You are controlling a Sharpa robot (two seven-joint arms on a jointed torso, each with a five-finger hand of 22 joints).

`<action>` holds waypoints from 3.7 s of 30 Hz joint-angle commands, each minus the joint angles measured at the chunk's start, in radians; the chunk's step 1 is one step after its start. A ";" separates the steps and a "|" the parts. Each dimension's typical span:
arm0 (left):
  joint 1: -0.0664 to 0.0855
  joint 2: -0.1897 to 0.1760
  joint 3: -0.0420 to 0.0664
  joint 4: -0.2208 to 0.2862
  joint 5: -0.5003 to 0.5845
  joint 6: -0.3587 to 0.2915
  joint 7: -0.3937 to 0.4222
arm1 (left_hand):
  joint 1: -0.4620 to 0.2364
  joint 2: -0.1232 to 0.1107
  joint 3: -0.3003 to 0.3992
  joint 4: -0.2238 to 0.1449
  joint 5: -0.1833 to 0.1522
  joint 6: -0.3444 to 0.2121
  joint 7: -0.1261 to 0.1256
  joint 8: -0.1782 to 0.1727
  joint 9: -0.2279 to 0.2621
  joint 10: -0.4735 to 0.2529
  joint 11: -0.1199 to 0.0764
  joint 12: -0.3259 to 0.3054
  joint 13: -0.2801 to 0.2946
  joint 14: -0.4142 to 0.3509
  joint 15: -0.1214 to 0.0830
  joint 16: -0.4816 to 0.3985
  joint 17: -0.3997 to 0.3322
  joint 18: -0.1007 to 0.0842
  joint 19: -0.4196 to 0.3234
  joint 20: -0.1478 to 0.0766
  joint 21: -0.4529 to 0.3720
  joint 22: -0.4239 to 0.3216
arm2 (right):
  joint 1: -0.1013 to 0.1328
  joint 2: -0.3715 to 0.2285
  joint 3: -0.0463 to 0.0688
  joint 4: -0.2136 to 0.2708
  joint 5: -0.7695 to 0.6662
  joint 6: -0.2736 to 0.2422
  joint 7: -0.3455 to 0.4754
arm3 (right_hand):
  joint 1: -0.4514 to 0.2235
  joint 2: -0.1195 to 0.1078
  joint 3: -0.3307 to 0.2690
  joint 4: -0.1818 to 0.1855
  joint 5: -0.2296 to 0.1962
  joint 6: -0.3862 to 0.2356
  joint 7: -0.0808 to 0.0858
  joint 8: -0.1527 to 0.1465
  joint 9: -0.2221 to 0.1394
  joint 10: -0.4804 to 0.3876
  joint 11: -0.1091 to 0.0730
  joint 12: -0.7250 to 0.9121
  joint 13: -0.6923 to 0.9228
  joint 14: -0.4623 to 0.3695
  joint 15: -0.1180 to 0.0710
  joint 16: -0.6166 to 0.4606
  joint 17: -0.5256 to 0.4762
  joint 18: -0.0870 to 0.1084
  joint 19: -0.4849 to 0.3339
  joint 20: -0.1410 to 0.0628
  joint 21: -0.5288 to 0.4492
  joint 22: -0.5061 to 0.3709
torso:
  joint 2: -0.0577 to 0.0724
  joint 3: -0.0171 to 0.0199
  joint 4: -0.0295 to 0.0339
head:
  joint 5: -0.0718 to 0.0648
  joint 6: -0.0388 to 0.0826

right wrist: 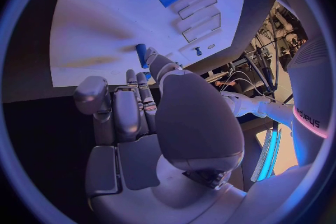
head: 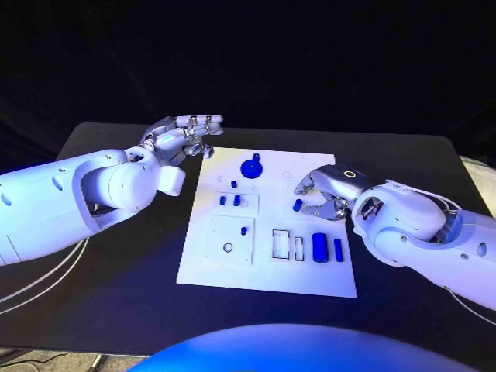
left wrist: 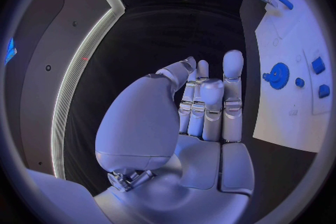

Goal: Assemble the parts on the task board

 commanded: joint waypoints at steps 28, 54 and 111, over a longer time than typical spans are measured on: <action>0.000 0.004 0.001 -0.001 -0.005 0.029 -0.004 | 0.000 0.007 -0.006 -0.002 -0.003 -0.002 0.002 0.005 -0.001 -0.006 0.002 0.004 0.001 -0.009 -0.001 -0.003 -0.001 0.015 -0.007 -0.002 -0.005 -0.001 | -0.003 0.058 -0.002 -0.064 -0.006 0.056 0.023 | 0.023 0.055 0.088 0.019 -0.006 0.131 0.002 0.024 0.013 0.185 -0.021 0.034 0.000 0.037 -0.007 0.026 0.005 -0.003 0.035 -0.006 0.026 0.041 | 0.000 0.0008 -0.0019 | 0.002 -0.008; -0.001 0.007 0.001 -0.003 -0.005 0.035 -0.005 | -0.001 0.009 -0.010 -0.001 -0.003 -0.003 0.002 0.006 -0.001 -0.008 0.002 0.007 0.002 -0.010 0.000 -0.003 -0.003 0.016 -0.008 -0.001 -0.010 -0.004 | -0.012 0.075 0.034 0.105 0.084 -0.087 0.051 | 0.053 0.068 0.144 -0.017 -0.011 0.148 0.015 0.021 0.015 0.216 -0.020 0.013 0.001 0.039 -0.009 0.040 0.016 -0.010 0.054 -0.012 0.050 0.077 | 0.000 0.0000 0.0004 | 0.010 -0.008; -0.001 0.017 0.001 0.000 -0.005 0.038 -0.008 | 0.000 0.010 -0.011 -0.002 -0.003 -0.003 0.002 0.006 -0.001 -0.009 0.002 0.009 0.003 -0.010 0.000 -0.003 -0.003 0.016 -0.008 -0.001 -0.010 -0.004 | -0.063 0.304 -0.081 -0.028 -0.009 0.040 0.058 | 0.047 0.067 0.160 -0.029 -0.010 0.139 0.022 0.011 0.012 0.211 -0.013 -0.003 0.000 0.036 -0.003 0.037 0.006 -0.006 0.041 -0.008 0.041 0.058 | 0.001 -0.0021 0.0019 | 0.042 -0.013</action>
